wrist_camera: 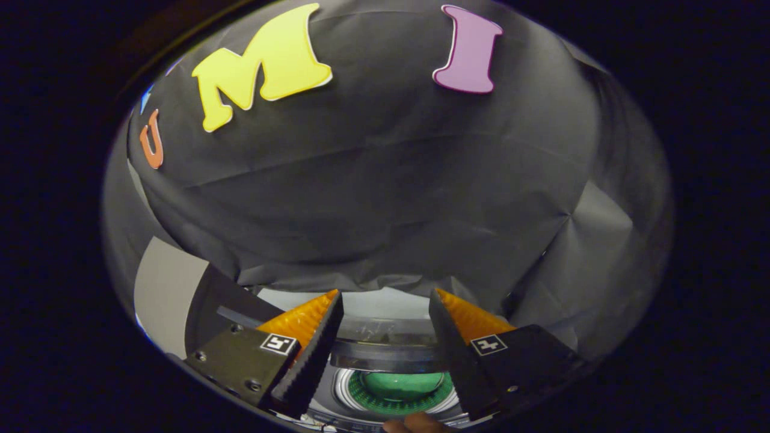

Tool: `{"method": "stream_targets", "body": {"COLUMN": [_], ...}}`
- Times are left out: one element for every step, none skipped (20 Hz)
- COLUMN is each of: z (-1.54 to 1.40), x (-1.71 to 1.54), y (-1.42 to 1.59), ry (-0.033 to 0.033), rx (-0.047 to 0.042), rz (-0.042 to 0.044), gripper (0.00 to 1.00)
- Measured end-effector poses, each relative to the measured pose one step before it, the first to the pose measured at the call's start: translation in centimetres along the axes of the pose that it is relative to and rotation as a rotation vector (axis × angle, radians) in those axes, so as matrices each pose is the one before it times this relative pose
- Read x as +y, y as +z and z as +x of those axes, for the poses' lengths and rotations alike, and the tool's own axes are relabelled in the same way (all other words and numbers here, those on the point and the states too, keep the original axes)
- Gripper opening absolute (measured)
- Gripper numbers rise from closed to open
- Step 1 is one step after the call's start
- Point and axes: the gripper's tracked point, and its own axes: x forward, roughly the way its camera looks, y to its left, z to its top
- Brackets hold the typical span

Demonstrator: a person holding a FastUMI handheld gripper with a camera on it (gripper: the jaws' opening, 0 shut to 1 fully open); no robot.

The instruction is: Put the clothes into the washing machine and then close the washing machine lid.

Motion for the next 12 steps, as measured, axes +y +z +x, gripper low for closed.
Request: {"method": "stream_targets", "body": {"z": [-0.017,-0.048,-0.112,-0.275,-0.302,-0.234,0.078,-0.074,-0.533,-0.358,-0.426,-0.210], "x": [0.011,0.007,-0.161,-0.056,-0.038,0.005,-0.065,0.040,0.024,-0.039,-0.020,0.027], "y": [-0.063,0.004,-0.082,0.079,-0.112,-0.084,-0.072,-0.035,-0.394,-0.279,-0.331,-0.151], "ry": [-0.00409,-0.00409,-0.00286,0.00122,0.00130,-0.00042,-0.00040,-0.00045,0.00062,0.00041,0.00035,-0.00024], "rx": [-0.00722,-0.01237,-0.01501,-0.01808,-0.02382,-0.01687,-0.01465,-0.00852,-0.00404,-0.00132,0.00086,-0.00045], "rz": [0.00336,-0.00677,-0.00938,0.00020,0.00073,-0.00363,-0.00249,0.00069,-0.00284,-0.00017,-0.00002,-0.00106], "gripper": [0.91,0.90,0.90,0.90,0.91,0.90,0.91,0.91,0.91,0.91,0.91,0.91]}}
